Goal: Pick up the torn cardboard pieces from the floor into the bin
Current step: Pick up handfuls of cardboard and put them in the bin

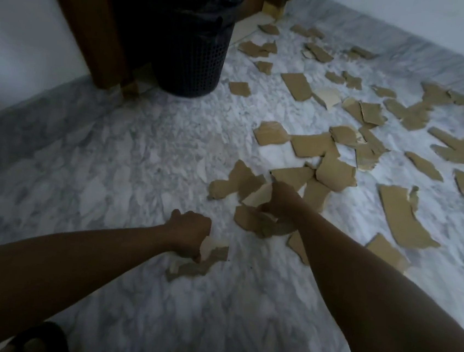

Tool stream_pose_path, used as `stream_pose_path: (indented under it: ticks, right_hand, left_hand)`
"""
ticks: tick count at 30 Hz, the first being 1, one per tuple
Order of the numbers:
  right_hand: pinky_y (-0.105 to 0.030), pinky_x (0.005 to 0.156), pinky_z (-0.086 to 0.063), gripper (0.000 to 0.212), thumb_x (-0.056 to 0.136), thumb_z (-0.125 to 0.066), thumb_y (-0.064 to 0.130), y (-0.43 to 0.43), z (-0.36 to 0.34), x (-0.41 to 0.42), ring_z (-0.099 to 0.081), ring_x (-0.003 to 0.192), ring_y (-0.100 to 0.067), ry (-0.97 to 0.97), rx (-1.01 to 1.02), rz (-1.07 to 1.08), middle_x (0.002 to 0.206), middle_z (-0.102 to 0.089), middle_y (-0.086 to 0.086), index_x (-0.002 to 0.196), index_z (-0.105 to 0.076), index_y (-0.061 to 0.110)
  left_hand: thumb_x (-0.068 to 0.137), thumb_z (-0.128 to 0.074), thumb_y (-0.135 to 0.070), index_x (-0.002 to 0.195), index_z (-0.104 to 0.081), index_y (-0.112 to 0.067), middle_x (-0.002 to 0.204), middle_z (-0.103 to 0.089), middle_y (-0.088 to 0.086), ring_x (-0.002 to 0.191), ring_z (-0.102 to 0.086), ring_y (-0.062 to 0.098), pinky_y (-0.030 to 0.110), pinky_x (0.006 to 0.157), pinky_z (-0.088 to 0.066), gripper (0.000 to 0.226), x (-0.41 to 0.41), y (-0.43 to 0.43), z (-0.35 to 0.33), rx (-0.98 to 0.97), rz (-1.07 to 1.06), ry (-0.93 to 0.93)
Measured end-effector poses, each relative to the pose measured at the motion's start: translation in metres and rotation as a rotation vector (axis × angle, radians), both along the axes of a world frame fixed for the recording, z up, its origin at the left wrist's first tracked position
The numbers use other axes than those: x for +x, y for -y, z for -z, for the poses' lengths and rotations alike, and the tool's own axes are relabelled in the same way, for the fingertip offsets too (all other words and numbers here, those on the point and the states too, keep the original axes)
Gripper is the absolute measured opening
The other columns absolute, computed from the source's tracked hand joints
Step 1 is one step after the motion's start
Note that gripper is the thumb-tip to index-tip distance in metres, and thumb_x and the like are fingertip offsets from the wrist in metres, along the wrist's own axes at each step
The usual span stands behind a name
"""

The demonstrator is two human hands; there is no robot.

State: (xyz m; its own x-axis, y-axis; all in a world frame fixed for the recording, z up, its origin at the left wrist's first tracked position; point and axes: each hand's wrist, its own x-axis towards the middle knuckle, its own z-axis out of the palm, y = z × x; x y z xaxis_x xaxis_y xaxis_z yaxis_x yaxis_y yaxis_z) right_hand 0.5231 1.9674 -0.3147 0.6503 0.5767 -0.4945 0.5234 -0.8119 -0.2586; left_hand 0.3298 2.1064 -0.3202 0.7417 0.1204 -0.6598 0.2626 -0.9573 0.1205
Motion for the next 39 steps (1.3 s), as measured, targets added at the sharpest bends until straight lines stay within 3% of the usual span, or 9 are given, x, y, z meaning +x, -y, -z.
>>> stream_pose_path:
  ticks: [7,10,16,19,26,30,33,37,39]
  right_hand:
    - [-0.038,0.093,-0.048,0.070,0.082,-0.079,0.025,0.014,-0.084,0.033,-0.054,0.112,-0.024,-0.166,0.467,0.332,0.131,-0.055,-0.008,0.141,-0.044,0.007]
    - [-0.037,0.091,-0.053,0.046,0.084,-0.077,0.014,0.038,-0.095,0.047,-0.062,0.111,-0.026,-0.350,0.567,0.481,0.120,-0.065,-0.004,0.126,-0.060,0.006]
    - [-0.043,0.096,-0.050,0.050,0.085,-0.076,0.032,0.097,-0.060,0.035,-0.060,0.115,-0.034,-0.350,-0.185,0.377,0.123,-0.062,-0.016,0.124,-0.059,0.004]
    - [-0.040,0.097,-0.047,0.068,0.082,-0.077,0.037,0.118,-0.015,-0.005,-0.050,0.118,-0.031,-0.183,-0.251,0.352,0.130,-0.047,-0.012,0.137,-0.049,0.009]
    - [-0.045,0.087,-0.049,0.063,0.074,-0.081,0.025,0.141,0.016,-0.042,-0.057,0.098,-0.026,-0.093,0.125,0.502,0.107,-0.056,-0.003,0.118,-0.037,0.017]
    - [-0.028,0.066,-0.048,0.029,0.085,-0.075,0.022,0.165,-0.009,-0.020,-0.057,0.081,-0.020,-0.073,0.341,0.734,0.088,-0.062,-0.007,0.102,-0.064,0.001]
    - [-0.022,0.050,-0.048,0.008,0.086,-0.062,0.006,0.208,-0.011,0.010,-0.059,0.067,-0.023,-0.329,0.658,0.852,0.070,-0.058,-0.008,0.080,-0.061,0.001]
    - [-0.032,0.062,-0.055,0.076,0.052,-0.081,0.060,0.268,0.023,0.045,-0.066,0.100,-0.032,-0.157,0.399,1.218,0.118,-0.061,-0.015,0.110,-0.063,0.013]
    - [-0.037,0.070,-0.059,0.103,0.034,-0.077,0.065,0.273,0.039,0.053,-0.066,0.101,-0.032,-0.122,0.357,1.229,0.123,-0.059,-0.017,0.121,-0.062,0.013]
  left_hand:
    - [0.092,-0.066,-0.034,0.151,-0.020,-0.009,0.153,-0.030,0.014,0.134,-0.039,0.030,0.032,0.101,-0.038,0.079,0.015,0.015,-0.005,-0.156,0.092,-0.079]
    - [0.091,-0.068,-0.033,0.147,-0.029,-0.011,0.148,-0.038,0.010,0.127,-0.045,0.026,0.025,0.087,-0.036,0.071,0.032,0.019,-0.022,-0.244,0.114,-0.038]
    - [0.093,-0.063,-0.035,0.147,-0.035,-0.010,0.151,-0.031,0.020,0.133,-0.039,0.035,0.037,0.102,-0.040,0.066,0.090,0.026,-0.022,-0.104,0.206,0.150]
    - [0.087,-0.067,-0.028,0.144,-0.036,-0.014,0.145,-0.029,0.019,0.128,-0.039,0.041,0.048,0.101,-0.044,0.066,0.094,0.035,0.003,0.033,0.241,0.119]
    - [0.088,-0.060,-0.018,0.111,-0.060,-0.012,0.113,-0.057,0.017,0.098,-0.060,0.033,0.037,0.073,-0.049,0.024,0.103,0.051,-0.006,0.034,0.297,0.314]
    - [0.082,-0.075,-0.035,0.126,-0.061,-0.018,0.124,-0.061,0.007,0.111,-0.058,0.029,0.033,0.081,-0.048,0.050,0.125,0.056,-0.033,-0.066,0.362,0.255]
    - [0.080,-0.075,-0.045,0.129,-0.056,-0.022,0.132,-0.056,0.007,0.124,-0.047,0.034,0.042,0.094,-0.040,0.057,0.143,0.063,-0.030,-0.071,0.391,0.259]
    - [0.081,-0.075,-0.043,0.132,-0.047,-0.016,0.139,-0.050,0.012,0.126,-0.046,0.032,0.042,0.101,-0.039,0.063,0.146,0.068,0.005,-0.071,0.395,0.262]
    - [0.079,-0.078,-0.040,0.134,-0.046,-0.013,0.138,-0.048,0.014,0.124,-0.046,0.033,0.042,0.099,-0.042,0.069,0.139,0.065,0.019,-0.093,0.394,0.323]
